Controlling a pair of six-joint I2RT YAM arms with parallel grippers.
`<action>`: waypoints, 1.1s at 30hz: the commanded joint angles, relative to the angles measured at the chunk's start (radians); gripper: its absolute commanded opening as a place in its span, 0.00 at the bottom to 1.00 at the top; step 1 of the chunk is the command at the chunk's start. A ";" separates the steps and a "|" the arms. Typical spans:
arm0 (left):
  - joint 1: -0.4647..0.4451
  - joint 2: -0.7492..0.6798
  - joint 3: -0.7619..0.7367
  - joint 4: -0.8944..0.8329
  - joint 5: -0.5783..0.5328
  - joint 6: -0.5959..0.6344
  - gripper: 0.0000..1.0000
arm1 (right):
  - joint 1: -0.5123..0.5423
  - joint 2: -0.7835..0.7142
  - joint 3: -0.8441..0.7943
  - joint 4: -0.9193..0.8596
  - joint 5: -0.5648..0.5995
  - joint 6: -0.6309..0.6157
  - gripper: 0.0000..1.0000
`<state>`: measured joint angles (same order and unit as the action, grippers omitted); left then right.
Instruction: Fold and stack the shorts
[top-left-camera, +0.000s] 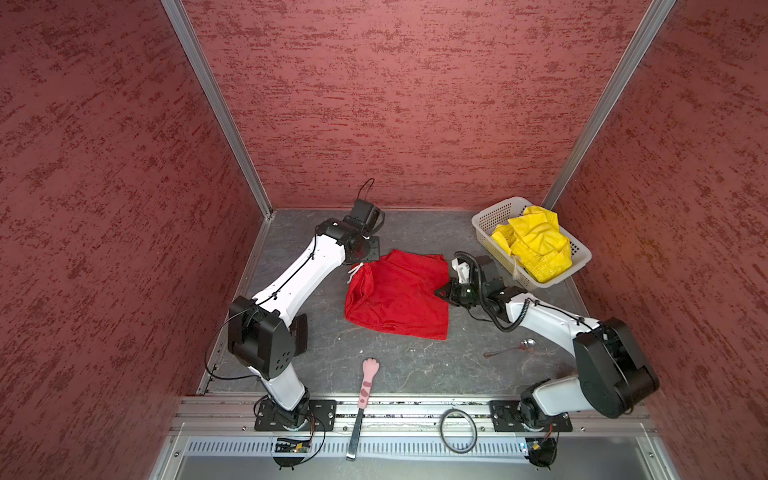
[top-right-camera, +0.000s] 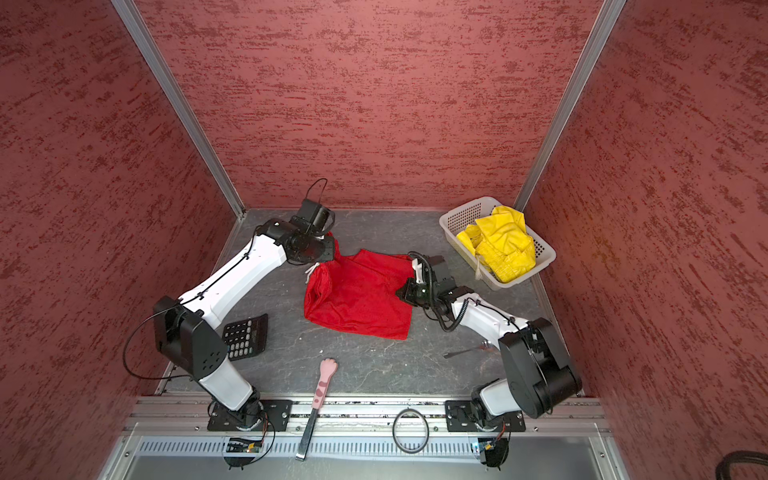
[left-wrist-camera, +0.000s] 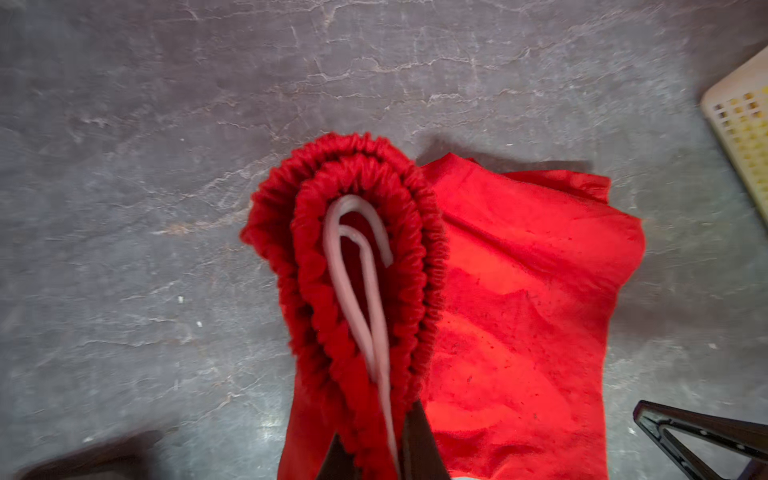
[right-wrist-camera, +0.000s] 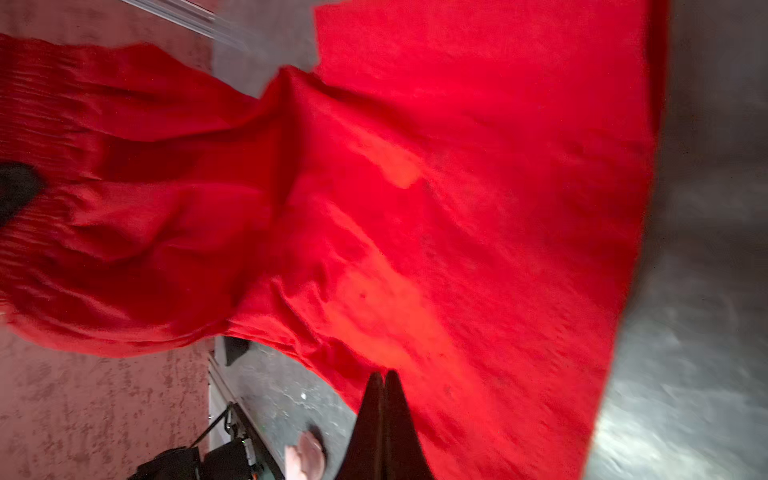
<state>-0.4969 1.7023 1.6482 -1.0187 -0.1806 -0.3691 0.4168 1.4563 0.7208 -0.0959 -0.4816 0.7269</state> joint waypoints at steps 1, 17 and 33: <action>-0.041 0.038 0.054 -0.094 -0.120 -0.013 0.04 | -0.003 0.033 -0.055 -0.067 0.005 -0.023 0.00; -0.228 0.206 0.232 -0.181 -0.147 -0.183 0.04 | -0.003 0.242 -0.116 0.119 -0.024 -0.007 0.00; -0.281 0.287 0.196 0.120 0.215 -0.306 1.00 | -0.007 0.153 -0.148 0.065 -0.002 -0.032 0.00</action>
<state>-0.7879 2.0785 1.8606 -0.9897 -0.0166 -0.6659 0.4149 1.6394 0.6041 0.1104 -0.5617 0.7139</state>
